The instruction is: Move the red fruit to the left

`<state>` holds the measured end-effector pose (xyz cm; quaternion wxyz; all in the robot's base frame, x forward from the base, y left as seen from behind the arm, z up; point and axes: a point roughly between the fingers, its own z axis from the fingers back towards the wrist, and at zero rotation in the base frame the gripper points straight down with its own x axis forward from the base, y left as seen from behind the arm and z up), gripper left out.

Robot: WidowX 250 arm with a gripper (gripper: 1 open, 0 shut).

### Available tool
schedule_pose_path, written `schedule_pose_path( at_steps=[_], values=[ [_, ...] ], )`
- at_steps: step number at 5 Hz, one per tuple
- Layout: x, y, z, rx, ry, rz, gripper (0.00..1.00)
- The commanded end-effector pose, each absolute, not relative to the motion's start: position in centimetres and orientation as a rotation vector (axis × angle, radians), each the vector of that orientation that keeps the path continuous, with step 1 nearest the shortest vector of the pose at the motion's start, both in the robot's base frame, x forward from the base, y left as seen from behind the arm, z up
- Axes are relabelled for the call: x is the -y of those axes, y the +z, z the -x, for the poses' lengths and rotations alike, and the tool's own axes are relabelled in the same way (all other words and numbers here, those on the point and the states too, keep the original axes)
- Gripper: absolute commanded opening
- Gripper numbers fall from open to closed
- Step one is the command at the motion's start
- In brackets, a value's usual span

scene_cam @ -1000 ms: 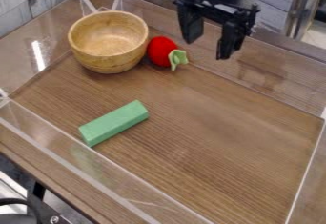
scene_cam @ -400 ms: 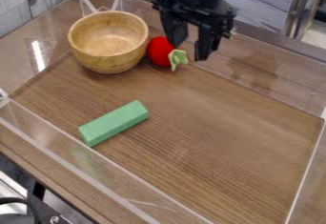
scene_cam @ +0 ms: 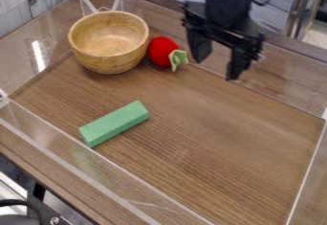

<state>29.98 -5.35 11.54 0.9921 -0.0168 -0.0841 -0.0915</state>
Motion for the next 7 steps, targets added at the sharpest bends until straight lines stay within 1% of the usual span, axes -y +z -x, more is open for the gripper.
schedule_pose_path(
  at_steps=[1,2,3,4,5,6,7],
  values=[
    [6.3,13.3,-32.5,0.285,-0.201,0.05,1.0],
    [5.7,13.8,-32.6,0.328,-0.23,0.052,1.0],
    [4.2,12.9,-32.6,0.342,-0.198,0.048,1.0],
    [2.6,12.6,-32.7,0.376,-0.144,0.028,1.0],
    [1.6,13.6,-32.9,0.403,-0.082,0.038,1.0],
    [1.5,13.8,-33.6,0.416,-0.049,0.043,1.0],
    [2.2,13.2,-33.7,0.399,-0.04,0.041,1.0]
  ],
)
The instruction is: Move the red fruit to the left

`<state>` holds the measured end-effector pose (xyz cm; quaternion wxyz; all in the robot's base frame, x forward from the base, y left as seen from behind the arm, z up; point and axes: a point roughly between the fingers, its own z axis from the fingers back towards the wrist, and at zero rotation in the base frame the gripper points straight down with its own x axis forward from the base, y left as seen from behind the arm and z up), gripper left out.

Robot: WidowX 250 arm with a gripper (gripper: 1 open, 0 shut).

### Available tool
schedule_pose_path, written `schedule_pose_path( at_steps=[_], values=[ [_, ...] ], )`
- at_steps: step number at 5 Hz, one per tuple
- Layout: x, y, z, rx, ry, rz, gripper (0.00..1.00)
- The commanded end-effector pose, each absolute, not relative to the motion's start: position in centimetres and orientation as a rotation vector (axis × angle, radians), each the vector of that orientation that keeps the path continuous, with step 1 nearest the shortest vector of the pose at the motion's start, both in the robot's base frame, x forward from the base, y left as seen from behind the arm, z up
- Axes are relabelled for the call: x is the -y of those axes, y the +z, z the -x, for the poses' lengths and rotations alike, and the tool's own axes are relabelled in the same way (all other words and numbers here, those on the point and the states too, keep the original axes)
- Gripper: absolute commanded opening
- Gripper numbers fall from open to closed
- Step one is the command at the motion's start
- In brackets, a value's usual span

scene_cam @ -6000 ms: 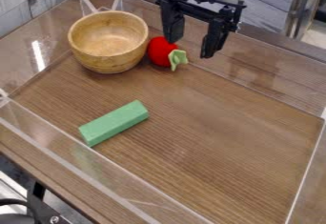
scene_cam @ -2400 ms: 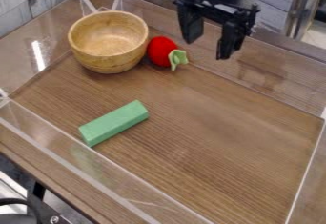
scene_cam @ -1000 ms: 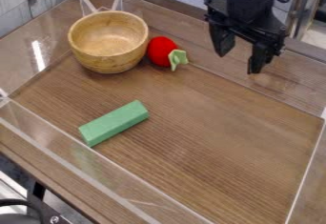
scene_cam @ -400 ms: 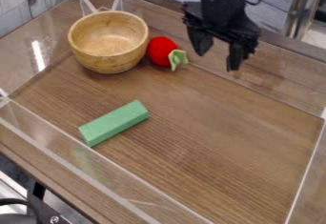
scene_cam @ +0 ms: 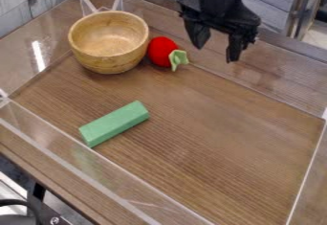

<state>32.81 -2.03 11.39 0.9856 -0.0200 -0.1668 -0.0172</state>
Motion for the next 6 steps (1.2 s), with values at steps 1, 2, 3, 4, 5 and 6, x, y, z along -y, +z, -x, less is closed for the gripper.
schedule_pose_path(
  at_steps=[1,2,3,4,5,6],
  values=[
    [3.1,12.7,-33.8,0.384,-0.042,0.043,1.0],
    [3.0,11.5,-34.5,0.374,-0.086,0.056,1.0],
    [2.8,10.8,-35.2,0.38,-0.113,0.054,1.0],
    [2.5,11.7,-35.4,0.393,-0.107,0.052,1.0],
    [2.4,12.5,-35.4,0.397,-0.093,0.045,1.0],
    [2.8,12.5,-35.5,0.399,-0.123,0.045,1.0]
  ],
)
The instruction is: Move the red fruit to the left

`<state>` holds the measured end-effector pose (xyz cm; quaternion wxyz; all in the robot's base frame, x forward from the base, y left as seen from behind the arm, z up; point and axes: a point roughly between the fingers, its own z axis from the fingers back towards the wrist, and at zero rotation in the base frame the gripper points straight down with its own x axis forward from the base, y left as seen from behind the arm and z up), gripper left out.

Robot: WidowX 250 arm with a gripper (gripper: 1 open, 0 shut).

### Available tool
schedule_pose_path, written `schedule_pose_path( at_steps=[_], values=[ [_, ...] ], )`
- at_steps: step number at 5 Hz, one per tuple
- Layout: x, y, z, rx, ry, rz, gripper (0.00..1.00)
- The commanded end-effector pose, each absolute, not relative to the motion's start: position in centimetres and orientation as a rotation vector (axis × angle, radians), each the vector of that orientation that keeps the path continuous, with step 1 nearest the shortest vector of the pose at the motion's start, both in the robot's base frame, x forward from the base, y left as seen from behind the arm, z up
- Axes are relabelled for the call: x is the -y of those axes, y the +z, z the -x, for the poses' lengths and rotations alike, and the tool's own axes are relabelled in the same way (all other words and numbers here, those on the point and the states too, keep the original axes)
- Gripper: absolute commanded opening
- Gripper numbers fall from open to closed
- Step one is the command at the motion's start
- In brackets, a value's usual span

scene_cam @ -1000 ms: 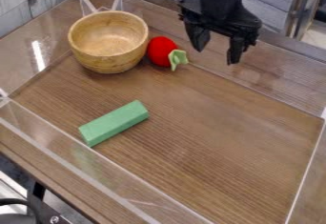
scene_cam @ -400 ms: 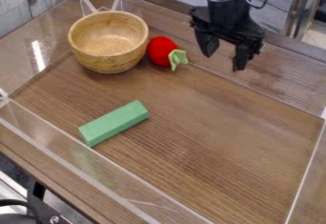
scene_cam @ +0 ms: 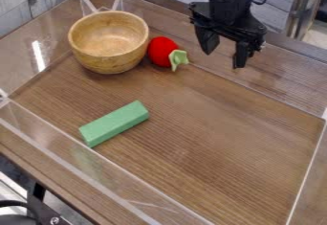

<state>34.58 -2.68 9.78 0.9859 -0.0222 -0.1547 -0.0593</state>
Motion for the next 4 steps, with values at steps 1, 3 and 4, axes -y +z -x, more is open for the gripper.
schedule_pose_path(
  at_steps=[1,3,4],
  values=[
    [3.2,12.3,-35.4,0.394,-0.151,0.046,1.0],
    [5.8,14.2,-35.3,0.366,-0.125,0.041,1.0],
    [4.1,12.8,-33.9,0.357,-0.123,0.045,1.0]
  ],
)
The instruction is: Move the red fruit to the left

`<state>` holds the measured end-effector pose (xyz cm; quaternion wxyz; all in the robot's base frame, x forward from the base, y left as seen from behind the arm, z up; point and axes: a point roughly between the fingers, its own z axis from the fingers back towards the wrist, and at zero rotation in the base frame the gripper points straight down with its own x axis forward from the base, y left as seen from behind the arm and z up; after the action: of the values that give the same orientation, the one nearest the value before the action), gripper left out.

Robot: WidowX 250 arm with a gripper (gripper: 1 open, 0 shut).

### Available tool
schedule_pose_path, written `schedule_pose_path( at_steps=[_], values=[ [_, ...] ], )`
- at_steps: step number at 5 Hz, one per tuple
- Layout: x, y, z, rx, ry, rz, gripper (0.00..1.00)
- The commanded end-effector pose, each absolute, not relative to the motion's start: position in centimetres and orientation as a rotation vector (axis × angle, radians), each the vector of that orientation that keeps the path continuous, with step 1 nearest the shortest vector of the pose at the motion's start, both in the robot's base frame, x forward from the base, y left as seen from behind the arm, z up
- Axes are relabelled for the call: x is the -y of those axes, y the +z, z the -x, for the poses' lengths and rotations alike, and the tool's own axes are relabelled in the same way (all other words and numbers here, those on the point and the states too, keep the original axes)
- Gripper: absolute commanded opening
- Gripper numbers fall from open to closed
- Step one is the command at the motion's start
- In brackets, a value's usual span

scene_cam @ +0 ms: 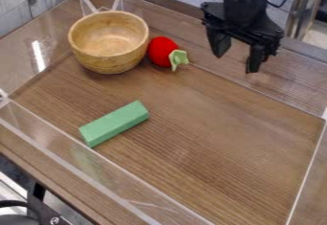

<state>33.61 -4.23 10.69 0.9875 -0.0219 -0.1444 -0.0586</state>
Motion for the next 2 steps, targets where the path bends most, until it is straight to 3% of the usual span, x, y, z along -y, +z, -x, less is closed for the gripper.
schedule_pose_path(
  at_steps=[1,2],
  values=[
    [5.08,12.21,-34.35,0.344,-0.182,0.061,1.0],
    [6.0,11.62,-34.79,0.33,-0.234,0.076,1.0]
  ],
)
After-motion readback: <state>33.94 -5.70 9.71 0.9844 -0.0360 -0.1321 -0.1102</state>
